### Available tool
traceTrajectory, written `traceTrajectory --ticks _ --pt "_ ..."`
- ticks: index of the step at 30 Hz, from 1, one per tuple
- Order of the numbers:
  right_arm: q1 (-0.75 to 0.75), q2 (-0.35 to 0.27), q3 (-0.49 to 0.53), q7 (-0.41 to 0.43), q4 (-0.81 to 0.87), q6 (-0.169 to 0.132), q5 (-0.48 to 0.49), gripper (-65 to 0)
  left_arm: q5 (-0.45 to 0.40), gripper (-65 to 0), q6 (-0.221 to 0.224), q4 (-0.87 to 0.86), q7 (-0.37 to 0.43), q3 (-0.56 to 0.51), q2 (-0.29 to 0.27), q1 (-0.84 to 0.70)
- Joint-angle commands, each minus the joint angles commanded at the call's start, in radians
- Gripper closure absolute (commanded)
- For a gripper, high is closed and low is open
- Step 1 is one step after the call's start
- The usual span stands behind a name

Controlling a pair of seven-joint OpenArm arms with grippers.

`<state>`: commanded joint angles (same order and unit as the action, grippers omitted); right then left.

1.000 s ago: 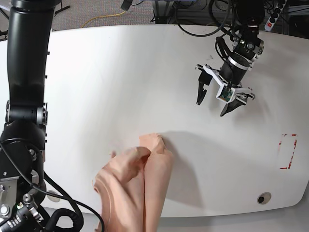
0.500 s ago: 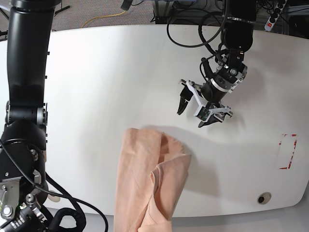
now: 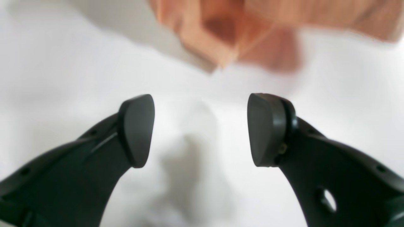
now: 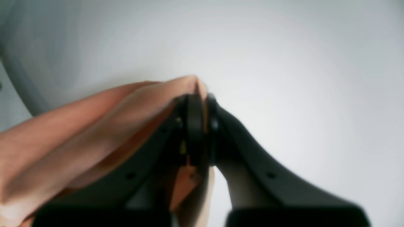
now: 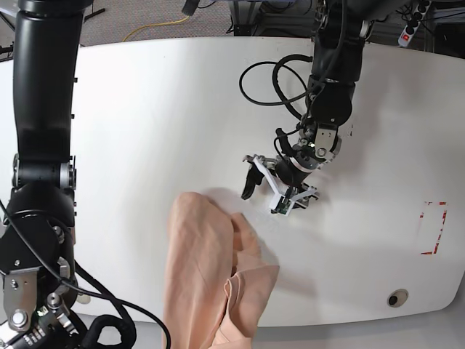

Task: Fold the T-shirt properly
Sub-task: 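Lower the left gripper to the hanging shirt and grasp a fold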

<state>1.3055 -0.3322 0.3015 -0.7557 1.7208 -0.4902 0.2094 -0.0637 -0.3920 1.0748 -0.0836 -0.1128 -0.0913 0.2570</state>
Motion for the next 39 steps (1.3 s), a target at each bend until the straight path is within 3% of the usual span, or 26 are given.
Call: traceTrajectory --ticks 7,12,29,35,39 --pt "0.0 -0.002 0.0 0.0 0.002 0.0 0.0 0.0 0.002 -42.4 0.002 -0.203 0.1 0.003 -0.034 0.089" --pt "0.0 -0.006 0.0 0.0 0.0 0.0 0.0 0.0 0.0 -42.8 0.089 -0.305 0.196 -0.002 -0.048 0.121" --pt "0.0 0.0 0.0 0.0 0.005 -0.002 0.002 0.0 0.005 -42.6 0.101 -0.338 0.204 -0.02 -0.066 0.135" --pt "0.0 0.003 0.003 0.0 0.04 -0.006 0.011 0.0 0.008 -42.6 0.232 -0.341 0.204 -0.066 -0.066 0.14" --pt "0.0 0.032 0.003 0.0 0.092 -0.008 0.011 0.0 0.011 -42.2 0.256 -0.322 0.204 -0.155 -0.066 0.137"
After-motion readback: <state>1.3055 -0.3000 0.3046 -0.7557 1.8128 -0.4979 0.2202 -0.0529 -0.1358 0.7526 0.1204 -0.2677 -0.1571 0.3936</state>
